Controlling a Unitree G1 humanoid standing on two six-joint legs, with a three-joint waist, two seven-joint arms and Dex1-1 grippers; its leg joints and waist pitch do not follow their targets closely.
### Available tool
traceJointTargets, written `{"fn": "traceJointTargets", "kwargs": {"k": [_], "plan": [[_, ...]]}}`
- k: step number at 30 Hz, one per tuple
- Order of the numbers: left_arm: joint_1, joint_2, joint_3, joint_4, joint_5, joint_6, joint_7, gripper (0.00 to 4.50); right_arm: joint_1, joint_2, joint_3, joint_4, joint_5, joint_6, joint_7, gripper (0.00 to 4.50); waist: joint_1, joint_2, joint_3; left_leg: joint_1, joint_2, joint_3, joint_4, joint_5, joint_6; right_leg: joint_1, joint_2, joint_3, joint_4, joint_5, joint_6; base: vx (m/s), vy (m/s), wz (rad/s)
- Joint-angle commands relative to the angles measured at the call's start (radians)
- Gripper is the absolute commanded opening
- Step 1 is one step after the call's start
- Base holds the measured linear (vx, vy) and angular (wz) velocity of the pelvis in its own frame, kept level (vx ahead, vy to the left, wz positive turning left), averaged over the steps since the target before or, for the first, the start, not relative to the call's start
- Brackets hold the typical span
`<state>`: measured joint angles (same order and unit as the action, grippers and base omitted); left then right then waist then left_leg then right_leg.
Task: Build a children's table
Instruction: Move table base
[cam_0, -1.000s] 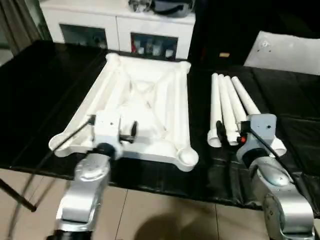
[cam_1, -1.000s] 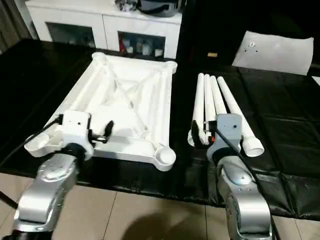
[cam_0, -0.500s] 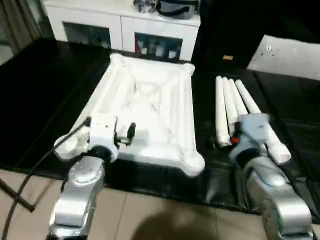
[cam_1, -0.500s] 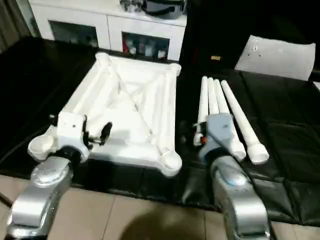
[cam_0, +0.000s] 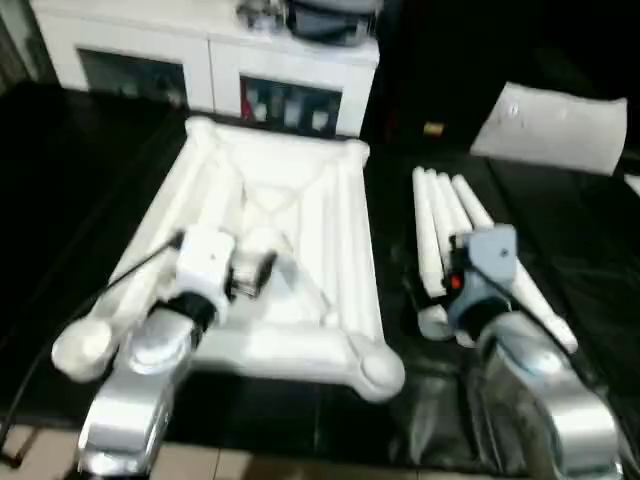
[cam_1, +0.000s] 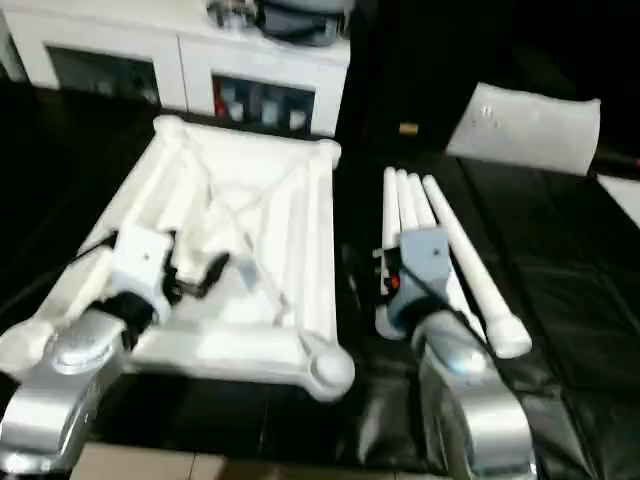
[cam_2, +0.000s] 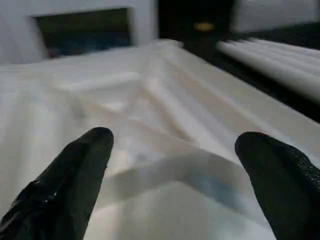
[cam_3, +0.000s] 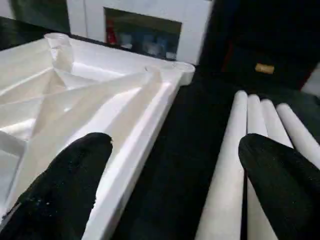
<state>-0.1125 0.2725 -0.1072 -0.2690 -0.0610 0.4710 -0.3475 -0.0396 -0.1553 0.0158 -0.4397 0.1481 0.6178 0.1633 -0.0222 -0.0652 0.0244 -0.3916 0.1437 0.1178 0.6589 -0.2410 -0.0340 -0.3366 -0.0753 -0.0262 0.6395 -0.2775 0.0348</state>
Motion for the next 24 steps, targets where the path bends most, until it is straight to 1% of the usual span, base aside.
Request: {"fn": "traceJointTargets", "kwargs": {"k": [1, 2, 3, 4, 5, 6, 7, 8, 9, 10, 11, 12, 13, 14, 15, 16, 17, 18, 19, 20, 21, 22, 23, 24], "plan": [[-0.022, 0.033, -0.050, 0.020, -0.017, 0.019, -0.082, 4.47, 0.006, -0.015, -0.028, -0.026, 0.033, -0.007, 0.032, 4.50, 0.003, 0.011, -0.053, 0.043, 0.047, -0.011, -0.074, 0.483, 0.098, 0.025, -0.040, 0.029, -0.044, 0.434, -0.148, 0.000, 0.000, 0.00], [-0.035, 0.054, -0.066, 0.034, -0.015, 0.013, -0.115, 4.47, 0.005, -0.021, -0.028, -0.027, 0.045, -0.007, 0.048, 4.50, 0.007, 0.012, -0.043, 0.033, 0.054, -0.005, -0.096, 0.250, 0.063, 0.031, -0.046, 0.032, -0.057, 0.307, -0.164, -0.060, -0.014, -0.05], [-0.045, 0.066, -0.072, 0.046, -0.019, 0.010, -0.138, 4.47, 0.003, -0.030, -0.024, -0.028, 0.042, -0.007, 0.057, 4.50, 0.007, 0.016, -0.036, 0.037, 0.061, -0.002, -0.112, 0.063, 0.030, 0.029, -0.047, 0.036, -0.068, 0.175, -0.180, -0.082, -0.032, -0.06], [-0.052, 0.075, -0.077, 0.056, -0.024, 0.007, -0.158, 4.47, 0.002, -0.038, -0.019, -0.029, 0.038, -0.007, 0.062, 4.50, 0.004, 0.020, -0.028, 0.040, 0.067, -0.002, -0.123, -0.078, -0.001, 0.022, -0.048, 0.039, -0.075, 0.066, -0.195, -0.127, -0.044, -0.09], [-0.066, 0.085, -0.079, 0.075, -0.022, -0.006, -0.175, 4.47, 0.001, -0.045, -0.014, -0.028, 0.023, -0.005, 0.057, 4.50, 0.001, 0.020, -0.024, 0.038, 0.069, -0.002, -0.128, -0.131, -0.014, 0.021, -0.049, 0.040, -0.079, 0.012, -0.198, -0.091, -0.032, -0.04], [-0.083, 0.097, -0.084, 0.098, -0.019, -0.027, -0.194, 4.47, -0.001, -0.053, -0.012, -0.026, 0.016, 0.002, 0.058, 4.50, -0.001, 0.020, -0.018, 0.040, 0.069, -0.001, -0.135, -0.221, -0.036, 0.014, -0.049, 0.042, -0.088, -0.102, -0.194, -0.091, -0.024, -0.04], [-0.122, 0.125, -0.097, 0.151, -0.015, -0.086, -0.263, 4.20, -0.006, -0.075, -0.010, -0.027, 0.015, 0.034, 0.070, 4.50, -0.003, 0.012, -0.011, 0.043, 0.066, 0.000, -0.139, -0.297, -0.049, 0.005, -0.050, 0.047, -0.105, -0.245, -0.173, -0.089, -0.026, 0.00], [-0.140, 0.138, -0.104, 0.176, -0.014, -0.115, -0.299, 4.13, -0.008, -0.088, -0.008, -0.028, 0.017, 0.047, 0.080, 4.50, 0.001, 0.013, -0.009, 0.047, 0.062, -0.002, -0.140, -0.317, -0.054, 0.001, -0.052, 0.049, -0.114, -0.314, -0.155, -0.089, -0.026, 0.00], [-0.160, 0.152, -0.111, 0.200, -0.016, -0.143, -0.341, 4.13, -0.009, -0.102, -0.006, -0.030, 0.023, 0.059, 0.094, 4.50, -0.001, 0.020, -0.015, 0.050, 0.065, -0.004, -0.138, -0.321, -0.068, -0.002, -0.054, 0.052, -0.111, -0.321, -0.146, -0.081, -0.029, -0.01], [-0.176, 0.164, -0.118, 0.219, -0.020, -0.155, -0.378, 4.13, -0.009, -0.116, -0.002, -0.032, 0.028, 0.059, 0.111, 4.50, -0.002, 0.019, -0.015, 0.041, 0.067, -0.005, -0.143, -0.301, -0.071, -0.001, -0.054, 0.051, -0.108, -0.292, -0.142, -0.065, -0.023, -0.05], [-0.191, 0.175, -0.125, 0.232, -0.030, -0.147, -0.413, 4.09, -0.008, -0.132, 0.002, -0.034, 0.030, 0.053, 0.128, 4.50, -0.002, 0.018, -0.015, 0.038, 0.068, -0.005, -0.144, -0.297, -0.072, -0.001, -0.054, 0.050, -0.106, -0.278, -0.143, -0.065, -0.023, -0.05], [-0.207, 0.190, -0.135, 0.247, -0.043, -0.136, -0.453, 3.98, -0.006, -0.148, 0.007, -0.036, 0.029, 0.048, 0.144, 4.50, -0.003, 0.018, -0.015, 0.037, 0.070, -0.004, -0.145, -0.299, -0.074, -0.003, -0.055, 0.048, -0.104, -0.272, -0.147, 0.000, 0.000, 0.00], [-0.219, 0.203, -0.144, 0.260, -0.050, -0.132, -0.483, 3.82, -0.005, -0.162, 0.011, -0.038, 0.030, 0.047, 0.156, 4.50, -0.002, 0.020, -0.020, 0.036, 0.068, -0.002, -0.142, -0.279, -0.073, -0.004, -0.054, 0.049, -0.102, -0.250, -0.150, 0.000, 0.000, 0.00], [-0.261, 0.245, -0.176, 0.317, -0.042, -0.133, -0.569, 3.74, 0.006, -0.220, 0.033, -0.059, 0.055, 0.062, 0.229, 4.50, -0.002, 0.020, -0.022, 0.034, 0.068, -0.001, -0.141, -0.257, -0.069, -0.002, -0.053, 0.049, -0.098, -0.221, -0.153, 0.000, 0.000, 0.00], [-0.267, 0.251, -0.181, 0.327, -0.038, -0.136, -0.580, 3.68, 0.008, -0.229, 0.036, -0.063, 0.060, 0.065, 0.242, 4.50, 0.003, 0.023, -0.025, 0.034, 0.070, 0.002, -0.140, -0.229, -0.059, -0.002, -0.050, 0.049, -0.094, -0.164, -0.156, 0.000, 0.000, 0.00], [-0.281, 0.261, -0.190, 0.349, -0.030, -0.145, -0.600, 3.68, 0.011, -0.248, 0.044, -0.071, 0.069, 0.072, 0.266, 4.50, 0.003, 0.022, -0.024, 0.030, 0.069, 0.006, -0.140, -0.209, -0.048, -0.002, -0.050, 0.050, -0.091, -0.124, -0.165, 0.000, 0.000, 0.00], [-0.297, 0.269, -0.200, 0.378, -0.020, -0.166, -0.618, 3.60, 0.014, -0.265, 0.050, -0.080, 0.076, 0.077, 0.285, 4.50, 0.003, 0.024, -0.023, 0.028, 0.070, 0.007, -0.139, -0.201, -0.043, -0.001, -0.050, 0.051, -0.092, -0.112, -0.169, 0.000, 0.000, 0.00], [-0.313, 0.274, -0.206, 0.406, -0.012, -0.179, -0.630, 3.60, 0.017, -0.278, 0.053, -0.087, 0.083, 0.083, 0.298, 4.50, 0.004, 0.023, -0.026, 0.030, 0.073, 0.009, -0.137, -0.183, -0.042, -0.001, -0.051, 0.051, -0.088, -0.083, -0.182, 0.000, 0.000, 0.00], [-0.334, 0.281, -0.218, 0.444, 0.000, -0.197, -0.658, 3.40, 0.019, -0.293, 0.053, -0.096, 0.095, 0.093, 0.316, 4.50, 0.005, 0.023, -0.027, 0.031, 0.073, 0.011, -0.136, -0.165, -0.035, -0.001, -0.049, 0.051, -0.087, -0.057, -0.192, 0.000, 0.000, 0.00], [-0.346, 0.285, -0.225, 0.465, 0.008, -0.208, -0.675, 3.30, 0.020, -0.301, 0.052, -0.101, 0.104, 0.099, 0.328, 4.50, 0.007, 0.024, -0.028, 0.033, 0.074, 0.012, -0.134, -0.158, -0.033, -0.001, -0.050, 0.051, -0.086, -0.043, -0.200, 0.000, 0.000, 0.00], [-0.363, 0.290, -0.236, 0.492, 0.017, -0.212, -0.699, 3.26, 0.024, -0.315, 0.053, -0.112, 0.120, 0.107, 0.352, 4.50, 0.007, 0.023, -0.028, 0.032, 0.075, 0.014, -0.134, -0.143, -0.028, 0.000, -0.050, 0.051, -0.084, -0.013, -0.212, 0.000, 0.000, 0.00], [-0.373, 0.291, -0.241, 0.509, 0.023, -0.220, -0.707, 3.26, 0.026, -0.323, 0.056, -0.118, 0.126, 0.108, 0.365, 4.50, 0.009, 0.027, -0.030, 0.034, 0.076, 0.015, -0.131, -0.126, -0.025, 0.001, -0.051, 0.051, -0.078, 0.017, -0.224, 0.000, 0.000, 0.00], [-0.395, 0.293, -0.252, 0.544, 0.031, -0.234, -0.721, 3.26, 0.031, -0.342, 0.064, -0.129, 0.139, 0.105, 0.391, 4.50, 0.009, 0.026, -0.029, 0.033, 0.076, 0.016, -0.132, -0.122, -0.020, 0.001, -0.050, 0.051, -0.081, 0.026, -0.227, 0.000, 0.000, 0.00], [-0.405, 0.294, -0.258, 0.559, 0.031, -0.235, -0.731, 3.22, 0.033, -0.352, 0.068, -0.134, 0.142, 0.104, 0.399, 4.50, 0.011, 0.024, -0.030, 0.035, 0.078, 0.017, -0.130, -0.114, -0.016, 0.004, -0.051, 0.051, -0.077, 0.046, -0.234, 0.000, 0.000, 0.00]]}}
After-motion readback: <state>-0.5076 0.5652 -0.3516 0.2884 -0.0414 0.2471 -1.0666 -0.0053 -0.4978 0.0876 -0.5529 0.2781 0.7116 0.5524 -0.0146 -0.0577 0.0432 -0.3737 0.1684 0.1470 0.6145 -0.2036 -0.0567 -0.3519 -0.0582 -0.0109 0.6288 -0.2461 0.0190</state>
